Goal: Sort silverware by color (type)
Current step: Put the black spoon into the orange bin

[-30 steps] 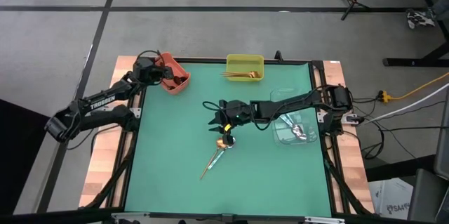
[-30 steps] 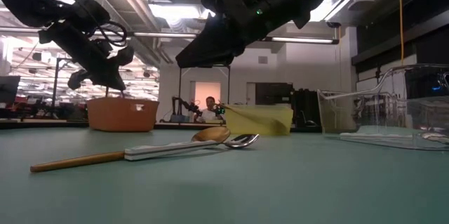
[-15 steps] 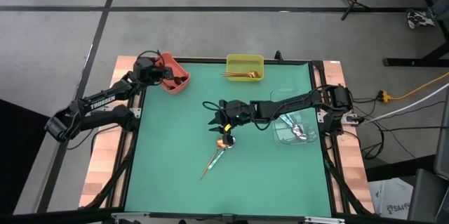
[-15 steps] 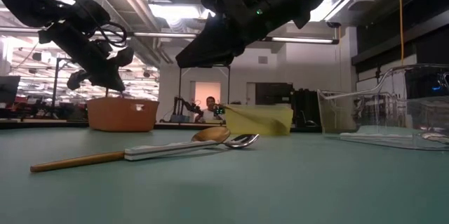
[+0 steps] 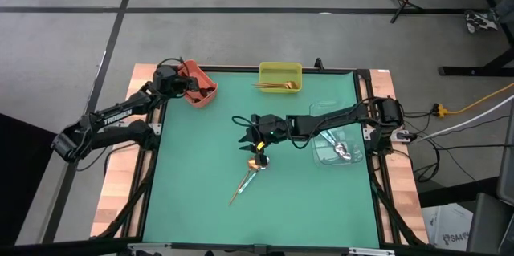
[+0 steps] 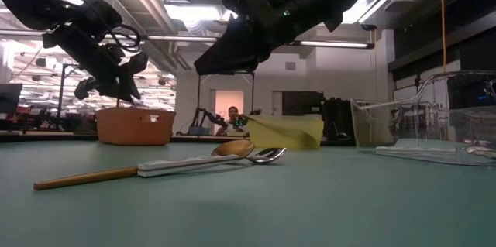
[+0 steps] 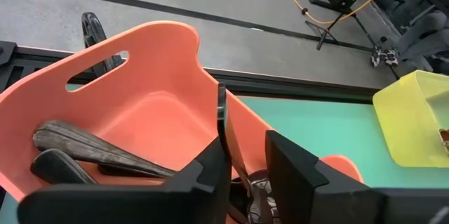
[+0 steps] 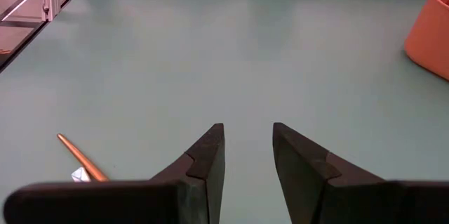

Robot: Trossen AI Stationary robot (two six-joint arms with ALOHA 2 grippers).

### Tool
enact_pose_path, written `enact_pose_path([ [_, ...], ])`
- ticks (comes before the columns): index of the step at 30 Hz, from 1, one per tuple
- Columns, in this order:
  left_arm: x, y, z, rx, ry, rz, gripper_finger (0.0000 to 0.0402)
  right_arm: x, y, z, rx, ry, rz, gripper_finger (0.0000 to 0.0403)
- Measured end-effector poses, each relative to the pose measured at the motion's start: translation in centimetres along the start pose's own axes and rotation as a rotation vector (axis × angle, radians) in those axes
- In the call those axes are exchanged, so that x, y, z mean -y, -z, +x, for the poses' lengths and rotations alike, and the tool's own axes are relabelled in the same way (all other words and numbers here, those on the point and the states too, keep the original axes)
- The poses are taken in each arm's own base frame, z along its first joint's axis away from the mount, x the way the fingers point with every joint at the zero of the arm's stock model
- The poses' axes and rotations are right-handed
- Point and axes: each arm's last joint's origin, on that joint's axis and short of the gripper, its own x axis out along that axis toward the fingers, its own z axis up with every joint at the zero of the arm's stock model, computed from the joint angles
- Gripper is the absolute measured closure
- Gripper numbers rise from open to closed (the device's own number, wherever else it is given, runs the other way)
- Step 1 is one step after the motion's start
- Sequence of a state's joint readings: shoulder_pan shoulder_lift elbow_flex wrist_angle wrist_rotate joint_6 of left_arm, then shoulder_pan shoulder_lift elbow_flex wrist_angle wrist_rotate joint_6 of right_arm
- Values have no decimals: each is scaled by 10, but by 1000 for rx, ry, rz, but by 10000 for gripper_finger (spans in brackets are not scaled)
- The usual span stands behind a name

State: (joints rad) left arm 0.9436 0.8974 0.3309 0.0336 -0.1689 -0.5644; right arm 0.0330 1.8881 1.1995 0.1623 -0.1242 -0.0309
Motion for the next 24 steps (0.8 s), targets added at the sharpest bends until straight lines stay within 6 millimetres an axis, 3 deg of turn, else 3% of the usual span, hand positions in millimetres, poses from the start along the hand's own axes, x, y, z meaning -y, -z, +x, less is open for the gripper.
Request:
enact_pose_path([
  [24,-5,9,-1,-105,-19,252,319,0,0,0,0,0,0,290],
])
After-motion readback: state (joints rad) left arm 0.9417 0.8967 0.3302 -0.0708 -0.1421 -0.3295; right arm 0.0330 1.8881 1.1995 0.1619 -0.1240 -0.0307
